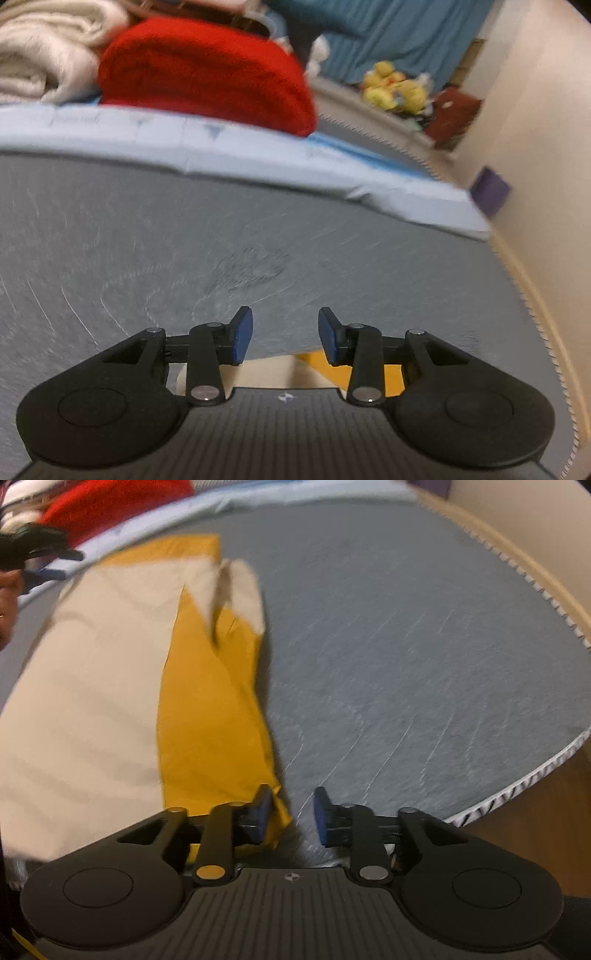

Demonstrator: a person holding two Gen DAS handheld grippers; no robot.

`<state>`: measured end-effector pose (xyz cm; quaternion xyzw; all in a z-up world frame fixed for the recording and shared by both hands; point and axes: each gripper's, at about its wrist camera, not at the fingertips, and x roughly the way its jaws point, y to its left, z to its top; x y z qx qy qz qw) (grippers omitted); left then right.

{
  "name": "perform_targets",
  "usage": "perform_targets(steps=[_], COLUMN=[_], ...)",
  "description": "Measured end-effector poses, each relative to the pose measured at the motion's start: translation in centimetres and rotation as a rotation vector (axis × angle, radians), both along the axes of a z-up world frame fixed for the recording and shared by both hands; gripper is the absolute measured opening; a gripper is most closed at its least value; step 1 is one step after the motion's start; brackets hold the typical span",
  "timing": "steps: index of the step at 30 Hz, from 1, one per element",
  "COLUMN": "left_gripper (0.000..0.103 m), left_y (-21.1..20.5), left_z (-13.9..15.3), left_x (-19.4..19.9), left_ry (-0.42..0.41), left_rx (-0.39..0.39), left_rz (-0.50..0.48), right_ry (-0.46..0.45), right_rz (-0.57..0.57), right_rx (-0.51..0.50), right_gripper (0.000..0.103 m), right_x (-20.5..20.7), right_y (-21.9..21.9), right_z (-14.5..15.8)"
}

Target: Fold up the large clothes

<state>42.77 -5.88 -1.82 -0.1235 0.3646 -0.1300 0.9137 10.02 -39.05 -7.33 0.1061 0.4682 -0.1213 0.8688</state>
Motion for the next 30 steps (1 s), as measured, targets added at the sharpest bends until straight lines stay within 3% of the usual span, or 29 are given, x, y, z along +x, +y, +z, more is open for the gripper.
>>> perform_targets(steps=[3,7,9,12,14,16,18,19,21,25,29,30], left_gripper=[0.045,0.045,0.049,0.054,0.054,0.052,0.052,0.052,0.053,0.062,0.071,0.072], left_y=[1.0,2.3,3.4,5.0,5.3,5.3,5.5,5.5,5.4,5.3,4.3,4.2], left_z=[3.5,6.4,6.7,5.0,2.3,-0.7,-2.3,-2.5,-2.7,-3.3,-4.0,-4.1], left_x=[-2.8,-7.3,-10.3,-14.0,-15.7,-16.4,-16.2,-16.0,-15.4,-14.3,-14.3,-14.4], left_ry=[-0.020,0.045,0.067,0.123,0.163,0.275,0.341,0.342,0.331,0.374,0.392,0.391], left_rx=[0.037,0.135,0.137,0.092,0.083,0.116,0.081,0.074,0.084,0.035,0.099,0.107], left_rz=[-0.073,-0.117,-0.146,-0.153,-0.159,-0.152,-0.143,-0.152,-0.171,-0.245,-0.306,-0.314], right_ry=[-0.164,-0.371,-0.446,-0.501,-0.498,-0.483,-0.421,-0.365,-0.345,-0.292,-0.279,-0.282], right_rz=[-0.011,0.036,0.091,0.149,0.148,0.136,0.141,0.131,0.119,0.085,0.030,0.018], right_rx=[-0.029,0.038,0.062,0.087,0.110,0.135,0.148,0.169,0.272,0.256,0.347,0.366], right_gripper=[0.028,0.031,0.042,0.045,0.046,0.046,0.046,0.046,0.048,0.052,0.052,0.039], right_x=[-0.5,0.2,1.6,4.8,7.5,9.7,11.8,13.3,15.6,19.3,22.1,22.0], right_y=[-0.5,-1.5,-1.7,-2.0,-2.2,-2.4,-2.5,-2.2,-2.5,-2.2,-3.1,-2.7], right_z=[3.3,7.8,9.3,9.8,8.8,7.2,5.3,4.5,3.3,1.5,0.0,-0.4])
